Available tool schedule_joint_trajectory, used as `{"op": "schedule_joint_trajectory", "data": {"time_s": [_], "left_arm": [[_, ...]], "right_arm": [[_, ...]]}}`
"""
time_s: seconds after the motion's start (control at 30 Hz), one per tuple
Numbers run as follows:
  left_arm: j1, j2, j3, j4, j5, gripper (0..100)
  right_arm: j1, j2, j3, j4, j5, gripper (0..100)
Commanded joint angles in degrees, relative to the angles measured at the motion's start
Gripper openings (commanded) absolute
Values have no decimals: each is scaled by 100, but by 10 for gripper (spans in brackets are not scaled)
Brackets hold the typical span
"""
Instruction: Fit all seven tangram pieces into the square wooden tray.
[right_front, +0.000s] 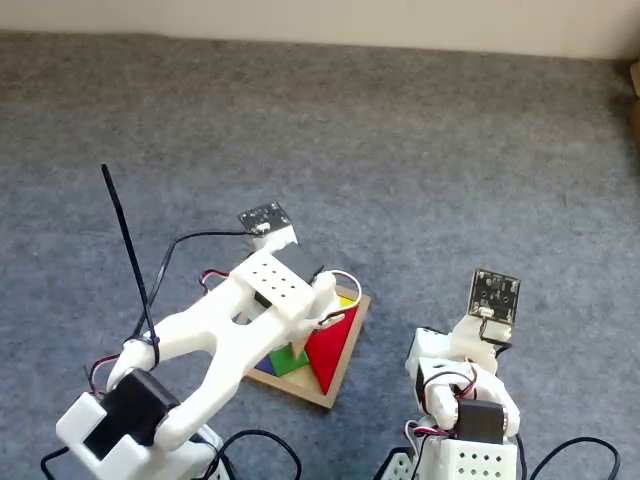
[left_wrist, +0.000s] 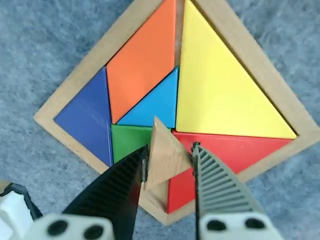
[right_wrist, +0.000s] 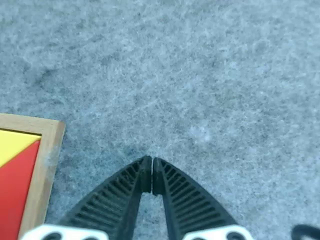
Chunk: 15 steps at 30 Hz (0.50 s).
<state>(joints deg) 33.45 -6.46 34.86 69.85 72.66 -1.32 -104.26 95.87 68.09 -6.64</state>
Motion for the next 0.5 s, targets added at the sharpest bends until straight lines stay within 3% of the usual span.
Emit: {"op": "schedule_joint_trajectory", "data": {"time_s": [0.0, 0.17, 0.47], "left_arm": [[84, -277, -66, -44, 62, 139], [92, -277, -48, -35, 62, 335], [31, -286, -92, 97, 44, 351]], "right_arm": [[31, -136, 637, -4, -53, 19], [31, -136, 637, -4, -53, 19], [40, -127, 629, 4, -53, 19]]}}
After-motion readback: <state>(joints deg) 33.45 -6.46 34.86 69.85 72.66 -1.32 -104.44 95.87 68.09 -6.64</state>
